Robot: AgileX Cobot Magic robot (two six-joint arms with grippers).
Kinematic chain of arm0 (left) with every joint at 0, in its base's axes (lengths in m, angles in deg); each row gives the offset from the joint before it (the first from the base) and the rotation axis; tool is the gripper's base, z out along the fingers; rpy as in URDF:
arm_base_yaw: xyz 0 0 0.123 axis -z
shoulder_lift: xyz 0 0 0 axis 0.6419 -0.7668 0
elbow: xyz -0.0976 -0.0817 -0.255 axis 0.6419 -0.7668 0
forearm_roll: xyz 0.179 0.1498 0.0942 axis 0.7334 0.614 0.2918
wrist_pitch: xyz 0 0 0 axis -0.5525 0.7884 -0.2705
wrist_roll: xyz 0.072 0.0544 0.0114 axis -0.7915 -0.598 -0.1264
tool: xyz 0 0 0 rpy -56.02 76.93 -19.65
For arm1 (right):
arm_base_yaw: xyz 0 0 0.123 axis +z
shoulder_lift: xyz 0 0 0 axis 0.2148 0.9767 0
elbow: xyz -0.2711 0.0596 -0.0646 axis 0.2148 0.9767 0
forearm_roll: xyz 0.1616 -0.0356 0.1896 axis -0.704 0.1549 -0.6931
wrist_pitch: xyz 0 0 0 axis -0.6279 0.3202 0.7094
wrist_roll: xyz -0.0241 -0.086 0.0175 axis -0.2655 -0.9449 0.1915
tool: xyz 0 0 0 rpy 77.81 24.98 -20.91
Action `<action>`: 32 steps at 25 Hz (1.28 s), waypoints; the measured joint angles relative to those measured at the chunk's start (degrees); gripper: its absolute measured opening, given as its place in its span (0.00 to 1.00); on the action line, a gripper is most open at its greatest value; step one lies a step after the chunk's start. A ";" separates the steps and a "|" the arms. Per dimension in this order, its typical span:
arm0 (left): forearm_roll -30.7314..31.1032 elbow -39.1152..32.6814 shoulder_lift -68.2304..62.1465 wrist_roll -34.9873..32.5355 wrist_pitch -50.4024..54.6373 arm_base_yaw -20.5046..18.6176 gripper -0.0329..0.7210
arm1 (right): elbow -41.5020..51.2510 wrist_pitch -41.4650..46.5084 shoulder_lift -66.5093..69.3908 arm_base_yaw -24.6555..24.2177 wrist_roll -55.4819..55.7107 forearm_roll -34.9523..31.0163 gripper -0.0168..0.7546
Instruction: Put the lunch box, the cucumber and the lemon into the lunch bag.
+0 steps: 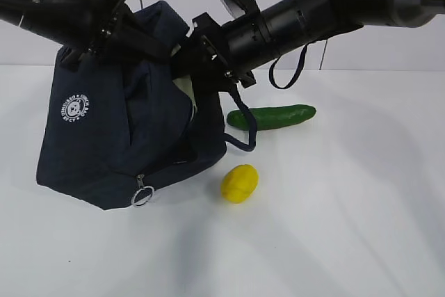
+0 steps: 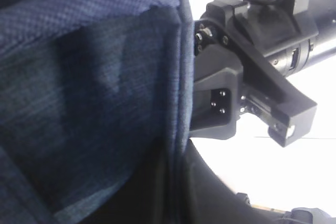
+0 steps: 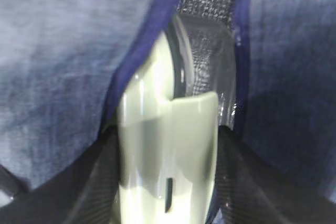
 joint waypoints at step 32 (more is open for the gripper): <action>3.94 -0.11 -0.27 0.00 0.78 0.14 0.05 | -0.14 3.32 0.00 0.00 -4.16 1.98 0.58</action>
